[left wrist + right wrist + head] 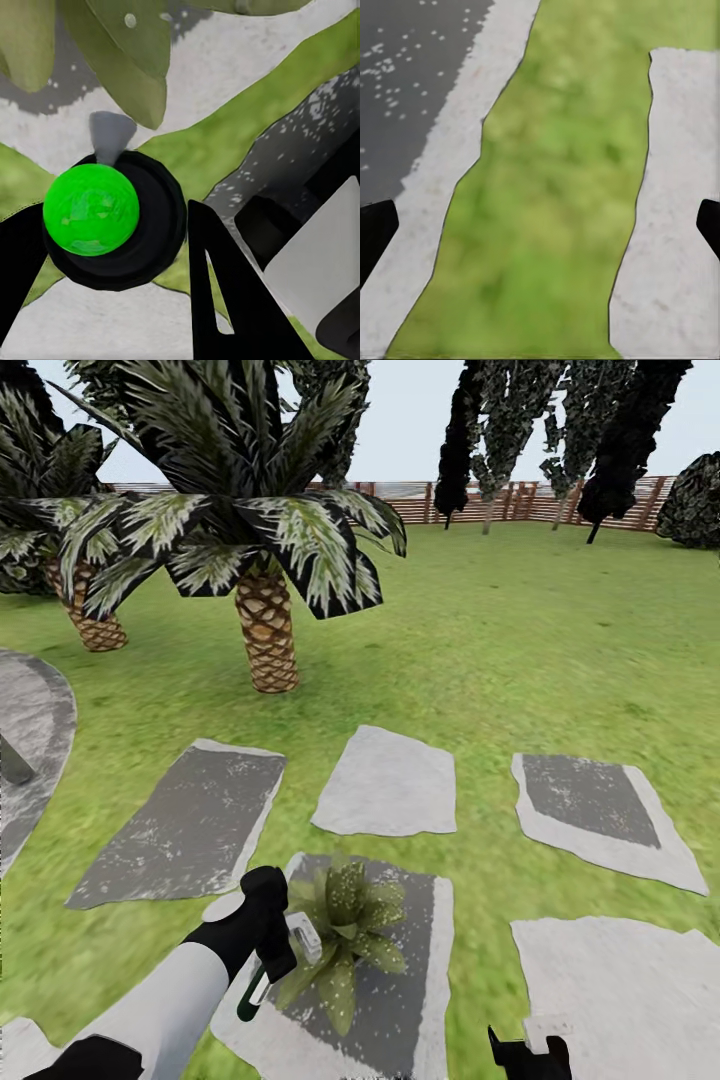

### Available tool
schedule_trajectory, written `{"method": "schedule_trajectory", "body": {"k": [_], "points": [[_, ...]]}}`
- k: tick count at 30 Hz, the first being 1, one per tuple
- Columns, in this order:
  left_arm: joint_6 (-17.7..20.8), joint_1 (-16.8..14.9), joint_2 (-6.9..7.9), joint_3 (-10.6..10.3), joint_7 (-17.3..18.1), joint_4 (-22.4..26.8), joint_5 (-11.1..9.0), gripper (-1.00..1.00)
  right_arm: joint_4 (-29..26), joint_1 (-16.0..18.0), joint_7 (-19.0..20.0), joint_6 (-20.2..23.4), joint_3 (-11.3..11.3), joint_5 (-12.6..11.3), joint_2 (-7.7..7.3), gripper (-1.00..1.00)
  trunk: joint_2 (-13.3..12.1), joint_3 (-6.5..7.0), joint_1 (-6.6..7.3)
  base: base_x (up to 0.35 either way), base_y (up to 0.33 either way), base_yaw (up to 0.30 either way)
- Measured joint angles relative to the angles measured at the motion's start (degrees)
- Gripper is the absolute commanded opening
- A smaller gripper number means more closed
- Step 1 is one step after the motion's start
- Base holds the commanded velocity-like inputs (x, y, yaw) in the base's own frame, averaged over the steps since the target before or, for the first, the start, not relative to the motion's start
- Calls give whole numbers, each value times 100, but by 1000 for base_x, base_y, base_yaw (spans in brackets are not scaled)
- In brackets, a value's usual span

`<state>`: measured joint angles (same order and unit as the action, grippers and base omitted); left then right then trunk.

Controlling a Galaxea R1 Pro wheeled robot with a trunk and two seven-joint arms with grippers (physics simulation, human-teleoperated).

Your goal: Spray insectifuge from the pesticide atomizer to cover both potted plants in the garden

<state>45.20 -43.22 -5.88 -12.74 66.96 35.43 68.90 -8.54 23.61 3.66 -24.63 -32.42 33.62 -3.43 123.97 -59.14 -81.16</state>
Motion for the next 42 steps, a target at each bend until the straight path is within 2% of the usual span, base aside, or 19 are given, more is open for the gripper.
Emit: {"method": "schedule_trajectory", "body": {"k": [14, 17, 20, 24, 32, 42], "points": [[3, 0, 1, -6, -1, -56, 1, -100, -1, 1, 0, 4, -6, 0, -9, 100, 0, 0, 2, -62, 239, -1], [0, 12, 22, -4, -16, -87, -7, -100, -8, 0, 0, 0, -5, -1, -9, 100, 0, 0, 2, 0, 34, 0], [5, 213, 42, -3, -47, -88, -14, -100, -8, 1, 0, 0, -5, -1, -9, 100, 0, 0, 2, 0, 3, 0], [3, 288, 44, -2, -181, -92, -16, -100, -4, 0, 0, 0, -5, -1, -9, 100, 0, 0, 2, 0, 0, 0], [3, 301, 39, -1, -207, -97, -26, -100, -10, 0, 0, 2, -5, -8, -9, 100, 0, 0, 2, 0, 0, -2], [3, 412, 50, -1, -207, -89, -19, -100, -4, 0, 0, 3, -5, -7, -9, 100, 0, 0, 2, 0, 0, -147]]}}
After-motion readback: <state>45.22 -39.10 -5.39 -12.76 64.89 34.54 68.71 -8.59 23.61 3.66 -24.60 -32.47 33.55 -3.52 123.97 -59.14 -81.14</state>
